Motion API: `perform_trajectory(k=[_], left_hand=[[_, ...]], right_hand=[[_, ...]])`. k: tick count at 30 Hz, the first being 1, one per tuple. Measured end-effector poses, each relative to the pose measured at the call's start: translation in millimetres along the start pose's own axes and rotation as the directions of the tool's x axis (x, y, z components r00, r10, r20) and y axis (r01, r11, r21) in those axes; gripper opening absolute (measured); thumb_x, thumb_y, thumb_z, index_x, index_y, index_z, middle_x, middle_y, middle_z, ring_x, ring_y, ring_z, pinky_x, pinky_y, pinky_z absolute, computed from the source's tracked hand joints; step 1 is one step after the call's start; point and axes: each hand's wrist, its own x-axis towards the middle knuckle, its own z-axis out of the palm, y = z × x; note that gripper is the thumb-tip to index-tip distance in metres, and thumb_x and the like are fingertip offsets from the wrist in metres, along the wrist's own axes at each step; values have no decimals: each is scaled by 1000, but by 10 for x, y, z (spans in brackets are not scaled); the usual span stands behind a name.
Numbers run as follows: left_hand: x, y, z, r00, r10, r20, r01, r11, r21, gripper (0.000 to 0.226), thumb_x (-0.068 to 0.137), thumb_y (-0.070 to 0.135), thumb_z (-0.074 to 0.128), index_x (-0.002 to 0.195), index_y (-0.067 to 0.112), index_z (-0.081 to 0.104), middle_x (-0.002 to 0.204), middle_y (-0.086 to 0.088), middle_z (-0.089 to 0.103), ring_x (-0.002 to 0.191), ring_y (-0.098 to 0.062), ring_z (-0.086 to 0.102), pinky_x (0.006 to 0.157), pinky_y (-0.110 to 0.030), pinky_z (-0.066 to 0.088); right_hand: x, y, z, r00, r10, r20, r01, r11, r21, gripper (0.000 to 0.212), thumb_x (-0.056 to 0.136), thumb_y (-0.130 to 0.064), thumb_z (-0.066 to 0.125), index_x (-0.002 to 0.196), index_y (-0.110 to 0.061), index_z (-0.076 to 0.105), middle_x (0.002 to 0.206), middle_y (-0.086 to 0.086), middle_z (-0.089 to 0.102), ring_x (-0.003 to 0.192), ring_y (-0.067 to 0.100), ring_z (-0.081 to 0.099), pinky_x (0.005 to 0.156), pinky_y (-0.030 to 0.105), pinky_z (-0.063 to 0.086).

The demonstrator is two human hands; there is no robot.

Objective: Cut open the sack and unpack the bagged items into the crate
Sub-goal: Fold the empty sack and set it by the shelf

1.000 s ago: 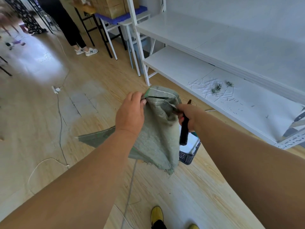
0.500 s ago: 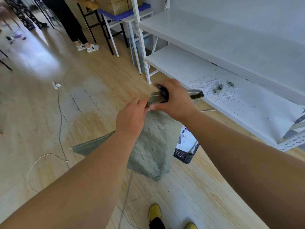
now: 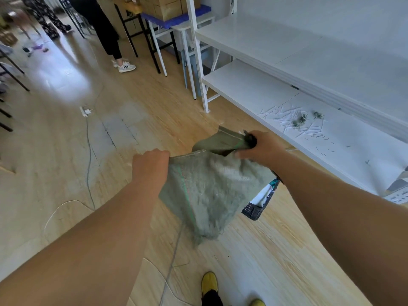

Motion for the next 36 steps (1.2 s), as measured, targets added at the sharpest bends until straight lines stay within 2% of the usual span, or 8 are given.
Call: perform_trajectory(k=[2,6,11,16,20,27,30,36], left_hand=[[20,127,-51,993,108,-56,-109,994,-19,19,87,4,51,90,21,59,89,-1,57,89,-26,58,74,-34,35],[25,437,-191,870,462,-171,-473,881,-28,32,84,4,53,108,24,63,97,2,62,96,-23,57,84,-35,36],[-23,694,-368,620,703,-349,-752,659,-9,36,84,1,55,110,22,66,96,3,66,91,-21,58,88,-35,40],[17,603,-470,497,799,-338,-824,557,106,36,70,-10,61,96,14,71,94,-6,65,87,-27,59,78,-38,44],[68,686,-512,587,712,-384,-748,659,77,32,76,-5,62,100,15,68,93,-3,64,83,-24,58,69,-33,43],[153,827,-552,870,412,-270,-466,866,-181,66,76,-8,62,133,24,46,115,-5,57,71,-20,56,57,-29,35],[269,800,-591,914,320,-250,-361,922,-137,11,85,13,64,94,19,62,82,2,50,72,-21,49,59,-31,31],[353,662,-557,981,53,-184,-71,993,-95,8,87,18,64,94,17,61,91,-5,58,87,-26,55,63,-33,34]], right_hand=[[-8,-16,68,986,-30,165,17,997,75,37,72,-44,79,84,-13,62,74,1,62,67,17,60,62,28,48],[42,-43,173,997,-53,-61,55,998,36,32,84,-38,67,64,-20,51,57,-4,49,57,16,48,52,26,33],[18,-137,172,990,-134,-43,134,991,-7,9,84,-14,60,84,-21,66,75,-2,64,67,13,56,54,22,38],[3,-53,-46,930,37,-366,-56,997,-43,25,88,-10,56,101,-29,65,74,-6,58,59,4,45,48,17,30],[-20,-102,-33,995,-92,31,87,988,130,19,86,-11,62,95,-27,67,87,-4,66,78,12,59,60,20,41],[-124,-111,-52,976,-198,87,170,951,257,26,85,-9,64,83,-34,68,85,-10,67,80,9,62,78,28,50],[-103,-47,-93,981,-154,-114,148,987,-63,20,85,-25,68,105,-28,67,102,-2,63,92,19,60,74,31,47],[-210,281,-155,870,283,-403,-437,820,-369,53,79,-8,69,126,-12,46,124,13,39,98,30,57,62,35,41]])
